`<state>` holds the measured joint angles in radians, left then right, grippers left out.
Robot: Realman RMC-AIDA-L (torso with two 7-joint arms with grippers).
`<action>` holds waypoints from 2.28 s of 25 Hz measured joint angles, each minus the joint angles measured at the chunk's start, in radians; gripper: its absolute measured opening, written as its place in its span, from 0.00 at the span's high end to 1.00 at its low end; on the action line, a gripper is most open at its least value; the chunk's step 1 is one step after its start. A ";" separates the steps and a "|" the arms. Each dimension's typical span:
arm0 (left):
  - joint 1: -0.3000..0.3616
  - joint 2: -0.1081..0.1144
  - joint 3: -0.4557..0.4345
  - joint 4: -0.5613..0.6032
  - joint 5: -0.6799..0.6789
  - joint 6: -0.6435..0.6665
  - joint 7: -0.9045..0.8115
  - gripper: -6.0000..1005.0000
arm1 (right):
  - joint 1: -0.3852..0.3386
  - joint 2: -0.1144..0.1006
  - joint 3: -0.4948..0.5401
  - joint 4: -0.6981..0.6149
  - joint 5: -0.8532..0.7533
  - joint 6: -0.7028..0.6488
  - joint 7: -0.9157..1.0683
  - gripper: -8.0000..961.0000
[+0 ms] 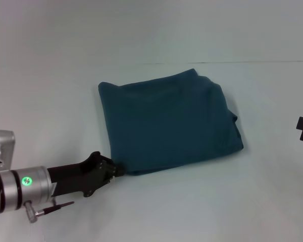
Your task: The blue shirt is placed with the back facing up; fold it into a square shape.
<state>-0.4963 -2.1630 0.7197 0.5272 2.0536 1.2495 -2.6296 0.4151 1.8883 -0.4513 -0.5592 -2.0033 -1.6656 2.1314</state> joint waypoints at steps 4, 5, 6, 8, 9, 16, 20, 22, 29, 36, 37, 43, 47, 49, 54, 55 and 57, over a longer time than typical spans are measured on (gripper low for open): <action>0.023 0.007 -0.023 0.018 0.004 0.029 0.000 0.97 | 0.002 0.000 0.000 0.006 0.000 -0.001 -0.002 0.08; 0.027 0.015 -0.030 0.022 0.009 0.039 0.000 0.97 | 0.003 0.000 0.000 0.006 0.000 -0.001 -0.002 0.08; 0.028 0.021 -0.034 0.023 0.011 0.045 0.000 0.96 | 0.003 0.000 0.000 0.006 -0.001 -0.001 -0.003 0.08; 0.032 0.041 -0.045 0.026 0.016 0.060 0.000 0.96 | 0.004 0.000 0.000 0.011 -0.002 -0.001 -0.003 0.08; 0.034 0.046 -0.054 0.029 0.020 0.068 -0.001 0.95 | 0.004 0.000 0.000 0.013 -0.003 -0.001 -0.004 0.08; 0.032 0.075 -0.148 0.059 0.103 0.102 -0.010 0.93 | 0.001 0.000 0.000 0.016 -0.002 0.002 -0.004 0.08; 0.029 0.078 -0.165 0.060 0.123 0.102 -0.011 0.92 | 0.003 0.000 0.000 0.016 -0.003 0.007 -0.002 0.08; 0.029 0.079 -0.170 0.061 0.125 0.100 -0.006 0.91 | 0.004 0.000 0.000 0.016 -0.003 0.007 -0.001 0.08; 0.038 0.084 -0.178 0.084 0.130 0.114 0.012 0.88 | 0.007 0.000 0.000 0.016 -0.004 0.009 -0.001 0.08; 0.087 0.080 -0.233 0.165 0.130 0.180 0.018 0.75 | 0.009 -0.003 0.000 0.016 -0.003 0.011 0.002 0.08; 0.096 0.077 -0.244 0.182 0.121 0.191 0.023 0.71 | 0.008 -0.003 0.000 0.016 -0.003 0.011 0.002 0.08; 0.093 0.068 -0.260 0.231 0.026 0.299 0.121 0.49 | 0.003 -0.003 0.000 0.016 -0.005 0.014 0.001 0.08; 0.033 0.060 -0.245 0.227 0.023 0.319 0.185 0.40 | 0.000 -0.002 0.000 0.016 -0.006 0.015 -0.002 0.08; -0.005 0.054 -0.236 0.214 0.024 0.300 0.212 0.37 | -0.001 0.000 -0.001 0.016 -0.006 0.016 -0.004 0.08; -0.058 0.045 -0.231 0.197 0.019 0.225 0.246 0.37 | -0.002 0.004 -0.008 0.016 -0.006 0.020 -0.008 0.08; -0.068 0.043 -0.231 0.195 0.019 0.209 0.254 0.37 | -0.002 0.004 -0.008 0.016 -0.006 0.020 -0.008 0.08; -0.079 0.040 -0.228 0.195 0.019 0.188 0.264 0.37 | -0.003 0.005 -0.008 0.016 -0.006 0.020 -0.008 0.08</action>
<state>-0.5751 -2.1228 0.4918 0.7220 2.0729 1.4378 -2.3657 0.4122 1.8930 -0.4594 -0.5430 -2.0096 -1.6453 2.1230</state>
